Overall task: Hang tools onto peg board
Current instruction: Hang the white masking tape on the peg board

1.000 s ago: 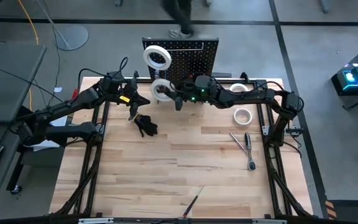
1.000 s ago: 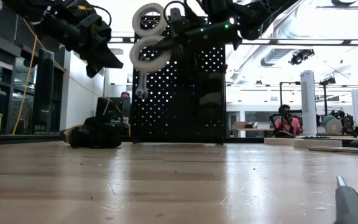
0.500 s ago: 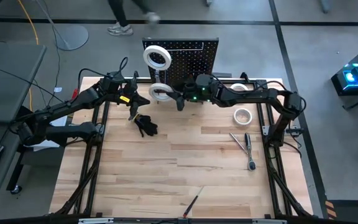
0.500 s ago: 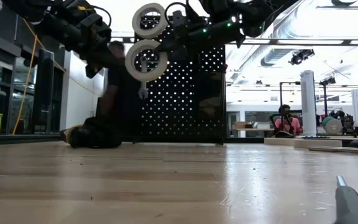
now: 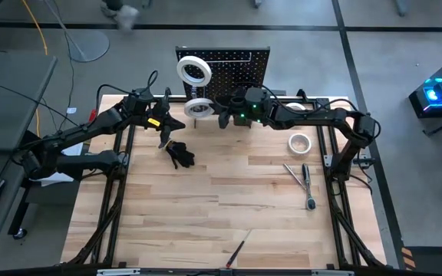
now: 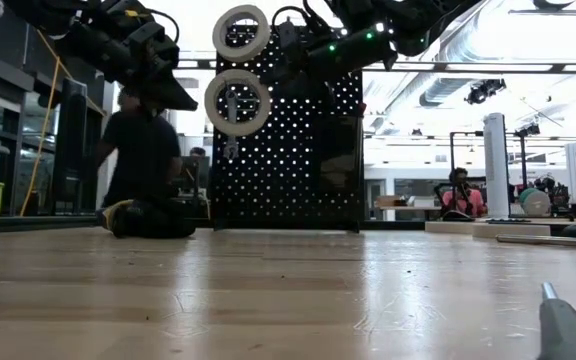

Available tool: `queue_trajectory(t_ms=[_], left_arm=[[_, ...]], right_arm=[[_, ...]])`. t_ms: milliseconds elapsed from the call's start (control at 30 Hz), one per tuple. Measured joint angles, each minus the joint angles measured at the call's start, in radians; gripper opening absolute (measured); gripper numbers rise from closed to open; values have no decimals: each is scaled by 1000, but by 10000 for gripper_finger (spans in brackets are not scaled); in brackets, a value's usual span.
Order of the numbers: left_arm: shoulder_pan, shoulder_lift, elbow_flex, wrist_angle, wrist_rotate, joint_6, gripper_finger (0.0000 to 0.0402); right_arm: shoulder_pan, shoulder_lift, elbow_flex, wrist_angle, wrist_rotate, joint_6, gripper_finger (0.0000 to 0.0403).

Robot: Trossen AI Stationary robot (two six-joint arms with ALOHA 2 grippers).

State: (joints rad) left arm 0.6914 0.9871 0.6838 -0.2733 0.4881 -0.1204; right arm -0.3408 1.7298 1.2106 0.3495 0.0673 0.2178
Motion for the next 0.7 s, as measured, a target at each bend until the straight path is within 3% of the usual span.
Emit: queue_trajectory(t_ms=[267,433,700], left_arm=[[1,-31,0,0,0,10,0],[1,-95,0,-1,-9,8,0],[-7,-216,0,-26,-67,-67,0]], right_arm=[[0,-2,0,36,92,-13,170],[0,-29,0,53,95,-10,170],[1,-130,0,-83,90,-10,170]])
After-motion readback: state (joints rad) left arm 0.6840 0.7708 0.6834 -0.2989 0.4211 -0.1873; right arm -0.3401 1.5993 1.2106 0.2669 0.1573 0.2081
